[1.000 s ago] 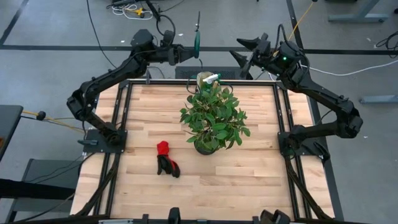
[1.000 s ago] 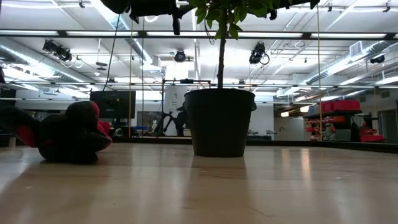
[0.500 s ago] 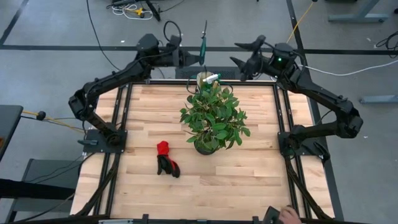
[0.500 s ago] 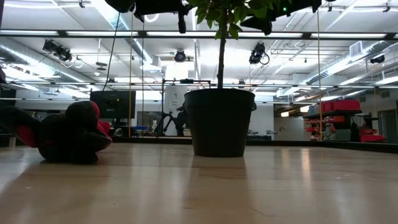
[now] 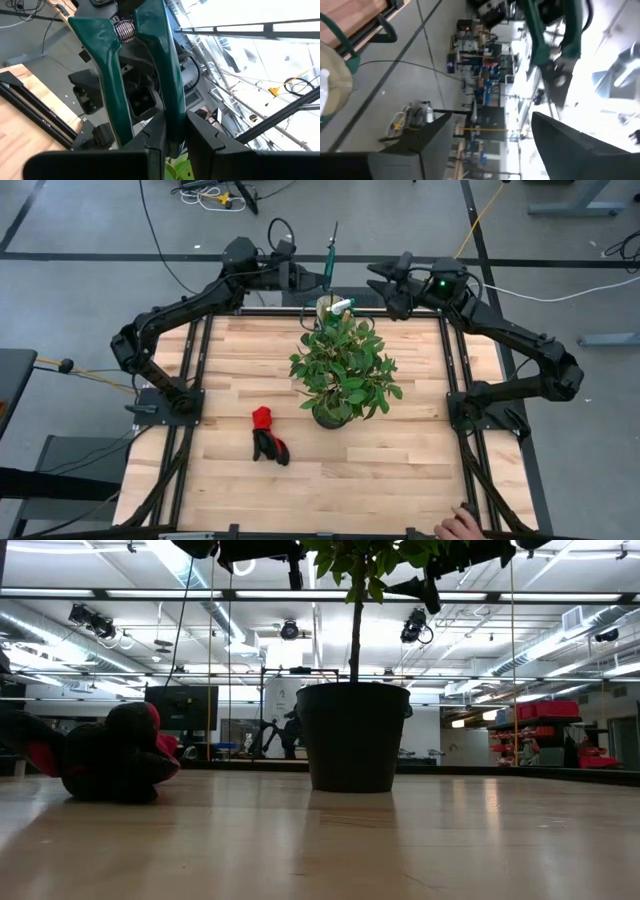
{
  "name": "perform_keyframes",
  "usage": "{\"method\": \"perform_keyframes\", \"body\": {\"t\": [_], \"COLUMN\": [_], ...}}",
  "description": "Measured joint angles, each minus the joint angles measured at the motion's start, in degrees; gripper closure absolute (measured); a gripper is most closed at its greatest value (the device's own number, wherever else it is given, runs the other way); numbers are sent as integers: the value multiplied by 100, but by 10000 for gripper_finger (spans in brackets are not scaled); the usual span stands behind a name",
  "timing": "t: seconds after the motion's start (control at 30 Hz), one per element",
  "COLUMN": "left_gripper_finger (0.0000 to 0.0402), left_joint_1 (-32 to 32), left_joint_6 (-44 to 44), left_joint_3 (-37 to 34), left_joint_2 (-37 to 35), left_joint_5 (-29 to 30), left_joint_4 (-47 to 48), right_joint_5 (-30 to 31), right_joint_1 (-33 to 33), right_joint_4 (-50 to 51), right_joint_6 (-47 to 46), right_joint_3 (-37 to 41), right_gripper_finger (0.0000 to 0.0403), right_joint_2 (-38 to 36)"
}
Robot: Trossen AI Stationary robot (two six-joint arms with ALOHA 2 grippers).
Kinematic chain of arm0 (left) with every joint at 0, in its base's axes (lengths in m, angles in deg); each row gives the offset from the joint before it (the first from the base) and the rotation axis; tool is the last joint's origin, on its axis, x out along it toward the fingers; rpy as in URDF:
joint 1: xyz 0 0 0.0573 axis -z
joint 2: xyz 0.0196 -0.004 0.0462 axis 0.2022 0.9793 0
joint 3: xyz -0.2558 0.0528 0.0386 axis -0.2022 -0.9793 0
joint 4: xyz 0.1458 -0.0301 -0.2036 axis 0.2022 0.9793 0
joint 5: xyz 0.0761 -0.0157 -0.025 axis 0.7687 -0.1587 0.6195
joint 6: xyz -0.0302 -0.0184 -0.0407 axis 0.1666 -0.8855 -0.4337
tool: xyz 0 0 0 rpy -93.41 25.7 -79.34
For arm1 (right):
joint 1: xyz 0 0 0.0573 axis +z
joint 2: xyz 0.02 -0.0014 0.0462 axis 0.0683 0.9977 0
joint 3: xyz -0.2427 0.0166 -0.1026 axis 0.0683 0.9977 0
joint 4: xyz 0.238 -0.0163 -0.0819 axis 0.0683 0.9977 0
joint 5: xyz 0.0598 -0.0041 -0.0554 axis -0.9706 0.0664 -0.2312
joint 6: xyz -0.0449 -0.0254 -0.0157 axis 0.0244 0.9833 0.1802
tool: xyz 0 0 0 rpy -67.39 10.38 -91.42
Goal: Pick & Place Garden tools in Gardening bag
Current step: Put the green shear scissor into the gardening bag
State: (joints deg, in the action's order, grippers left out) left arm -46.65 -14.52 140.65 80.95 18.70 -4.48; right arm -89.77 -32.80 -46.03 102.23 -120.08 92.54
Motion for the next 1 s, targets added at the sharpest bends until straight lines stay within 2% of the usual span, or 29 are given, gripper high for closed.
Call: {"method": "perform_keyframes", "body": {"t": [0.13,0.43,0.67,1.0], "left_gripper_finger": [346,345,345,345], "left_joint_1": [-2,92,227,317], "left_joint_6": [-196,-412,-599,-975], "left_joint_3": [0,0,-4,-2], "left_joint_2": [0,28,172,413], "left_joint_5": [-76,-121,-198,-187], "left_joint_4": [1,-33,-16,-482], "right_joint_5": [-13,-421,-416,-410], "right_joint_1": [170,439,507,752], "right_joint_4": [-170,-336,-702,-943], "right_joint_6": [321,321,324,525], "right_joint_3": [1,1,5,5], "right_gripper_finger": [146,173,167,154], "right_joint_2": [0,23,246,509]}}
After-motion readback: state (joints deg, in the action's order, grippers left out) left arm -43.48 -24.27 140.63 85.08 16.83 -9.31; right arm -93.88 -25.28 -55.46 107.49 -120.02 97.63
